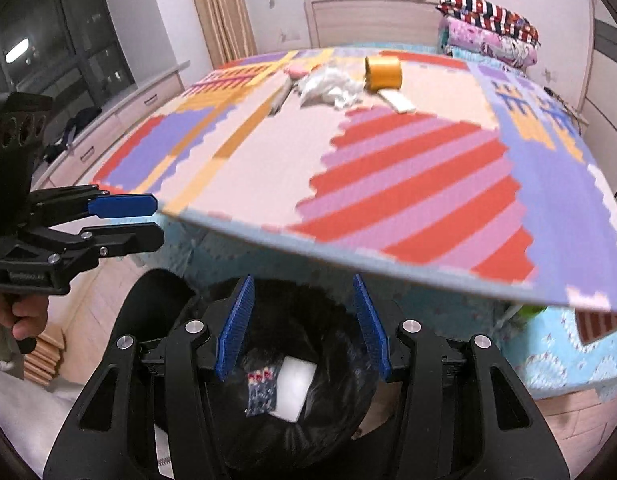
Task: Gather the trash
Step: 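Grasp the orange tape roll with the right tool while the left tool grasps the grey plastic strip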
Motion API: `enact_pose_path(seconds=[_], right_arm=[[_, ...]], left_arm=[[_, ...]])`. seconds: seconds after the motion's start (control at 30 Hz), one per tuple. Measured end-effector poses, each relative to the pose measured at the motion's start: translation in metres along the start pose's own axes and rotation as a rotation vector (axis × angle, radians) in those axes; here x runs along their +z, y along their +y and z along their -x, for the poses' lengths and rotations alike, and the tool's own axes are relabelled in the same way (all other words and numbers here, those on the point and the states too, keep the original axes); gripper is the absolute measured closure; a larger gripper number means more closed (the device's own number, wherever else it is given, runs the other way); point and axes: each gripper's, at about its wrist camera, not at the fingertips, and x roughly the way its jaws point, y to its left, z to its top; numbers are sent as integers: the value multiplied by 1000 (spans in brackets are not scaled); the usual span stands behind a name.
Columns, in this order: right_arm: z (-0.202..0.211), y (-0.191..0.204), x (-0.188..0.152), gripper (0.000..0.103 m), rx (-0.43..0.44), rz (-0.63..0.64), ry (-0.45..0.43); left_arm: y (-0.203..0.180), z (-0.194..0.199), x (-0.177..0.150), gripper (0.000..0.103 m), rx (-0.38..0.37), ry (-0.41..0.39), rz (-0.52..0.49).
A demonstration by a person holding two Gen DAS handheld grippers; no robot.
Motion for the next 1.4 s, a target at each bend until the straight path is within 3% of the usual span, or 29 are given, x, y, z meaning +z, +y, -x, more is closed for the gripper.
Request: enact_pose_path(seconds=[0.4, 0.67, 1.4], right_arm=[[-15, -24, 50, 50, -34, 5, -35], [-32, -40, 87, 41, -55, 10, -60], [-109, -76, 186, 37, -92, -31, -89]], left_arm=[[36, -16, 53, 50, 79, -49, 22], [57, -41, 82, 50, 111, -54, 40], [93, -97, 120, 50, 189, -35, 78]])
